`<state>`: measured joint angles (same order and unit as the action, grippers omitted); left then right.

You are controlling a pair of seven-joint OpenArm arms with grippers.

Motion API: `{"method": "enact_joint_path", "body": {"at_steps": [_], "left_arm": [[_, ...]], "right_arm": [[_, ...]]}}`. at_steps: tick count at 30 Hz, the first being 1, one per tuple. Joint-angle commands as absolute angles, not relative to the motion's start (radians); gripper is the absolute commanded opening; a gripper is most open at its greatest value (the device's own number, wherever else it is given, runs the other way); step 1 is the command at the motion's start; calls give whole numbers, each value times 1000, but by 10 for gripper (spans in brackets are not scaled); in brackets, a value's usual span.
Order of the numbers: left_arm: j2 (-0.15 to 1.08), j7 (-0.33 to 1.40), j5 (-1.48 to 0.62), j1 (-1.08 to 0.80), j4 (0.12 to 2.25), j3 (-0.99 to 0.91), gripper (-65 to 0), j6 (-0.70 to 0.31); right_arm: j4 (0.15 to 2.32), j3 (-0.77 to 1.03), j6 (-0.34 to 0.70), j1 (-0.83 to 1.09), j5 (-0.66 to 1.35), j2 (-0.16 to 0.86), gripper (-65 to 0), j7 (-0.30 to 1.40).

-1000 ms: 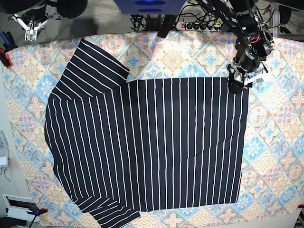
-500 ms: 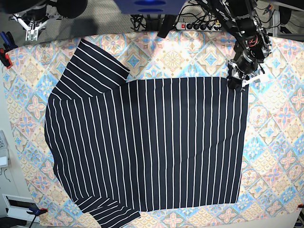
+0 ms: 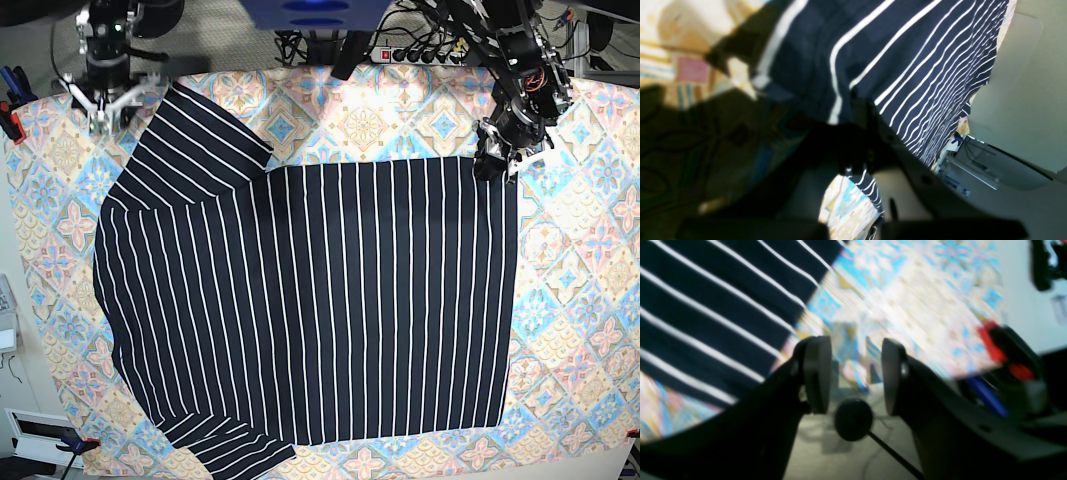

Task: Fold the T-shirt properly
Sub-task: 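Move both grippers down to the corners of the striped shirt's edge, then grasp the shirt edge with both grippers and fold it over the body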

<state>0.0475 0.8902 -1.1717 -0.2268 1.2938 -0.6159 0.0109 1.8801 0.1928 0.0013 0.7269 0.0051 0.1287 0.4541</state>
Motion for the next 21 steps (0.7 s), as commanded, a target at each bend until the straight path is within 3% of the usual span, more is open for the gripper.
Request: {"method": "enact_joint_path", "body": {"at_steps": [1,8,12,21], "left_arm": [[56,894,-1176,-223,1308,-618,-650,7],[76,894,-1175,-223,1308,-618,-650,7],[82,894,-1175,-223,1308,-618,-650,7],[102,891,-1175,-222,1308,-618,-650,7]], "right_arm": [[1899,185,-7,728,1,136,-406,463],[1897,114,-7,642,18,134,-391,549],[1896,125,-7,611,177,134,-344,572],[1768,145,-7,536,300,142,-343,595]]}}
